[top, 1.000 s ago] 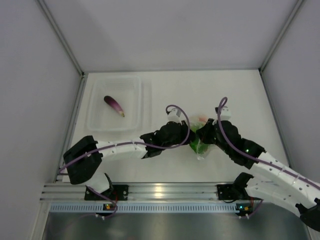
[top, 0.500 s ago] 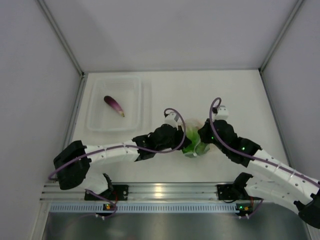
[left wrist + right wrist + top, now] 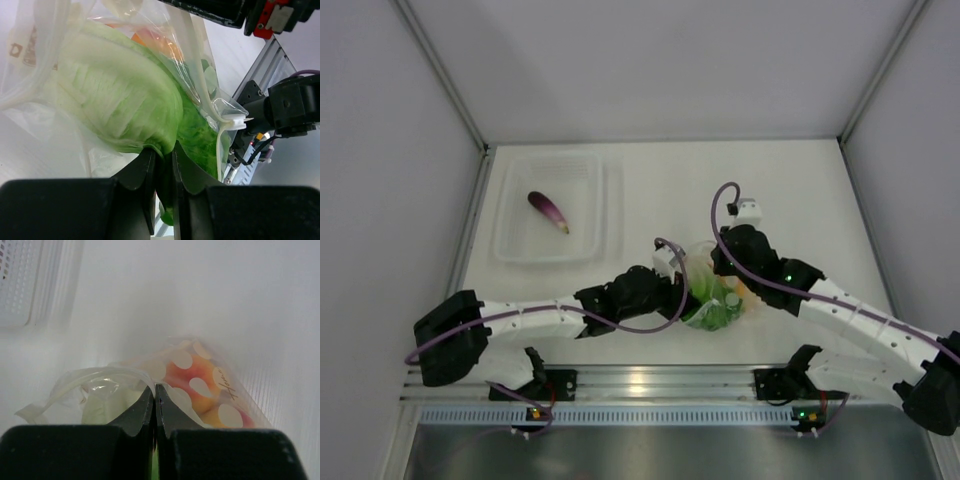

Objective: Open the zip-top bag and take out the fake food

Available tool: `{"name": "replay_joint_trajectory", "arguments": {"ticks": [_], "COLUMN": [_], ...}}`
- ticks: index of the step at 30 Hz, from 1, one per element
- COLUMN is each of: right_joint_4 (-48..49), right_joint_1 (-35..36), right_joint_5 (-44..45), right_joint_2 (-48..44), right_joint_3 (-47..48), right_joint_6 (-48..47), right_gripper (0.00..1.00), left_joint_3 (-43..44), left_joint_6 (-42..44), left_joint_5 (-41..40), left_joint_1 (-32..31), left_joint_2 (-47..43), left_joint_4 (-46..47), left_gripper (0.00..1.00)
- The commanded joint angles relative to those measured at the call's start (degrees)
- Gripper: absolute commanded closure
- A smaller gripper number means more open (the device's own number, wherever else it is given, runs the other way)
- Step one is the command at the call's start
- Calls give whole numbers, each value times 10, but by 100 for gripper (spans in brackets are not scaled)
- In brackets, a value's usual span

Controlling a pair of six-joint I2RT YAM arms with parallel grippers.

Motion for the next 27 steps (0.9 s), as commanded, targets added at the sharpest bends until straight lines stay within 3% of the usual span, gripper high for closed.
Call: {"name": "replay_joint_trajectory", "arguments": {"ticks": [1, 7, 18, 24, 27], "right_joint_4": [11, -6, -23, 44, 51], "right_joint_1": [0, 0, 1, 2, 16], "right_joint_5": [24, 13, 25, -57, -88], "right_joint_2": [9, 37, 86, 56, 45], "right_joint_3": [36, 36, 51, 39, 46], "right_joint_6": [-17, -25, -32, -35, -40], "right_gripper": [100, 100, 100, 100, 100], "left_joint_3": [-15, -41, -96, -104, -100], "left_joint_6": [44, 54, 125, 132, 123], "left_joint_5": [34, 7, 47, 15, -42], "left_joint_1": [-11, -15, -31, -35, -35], "left_joint_2": [-20, -36, -92, -86, -71], "left_joint_4": [70, 88, 159, 159, 158], "left_gripper": [100, 100, 100, 100, 100]}}
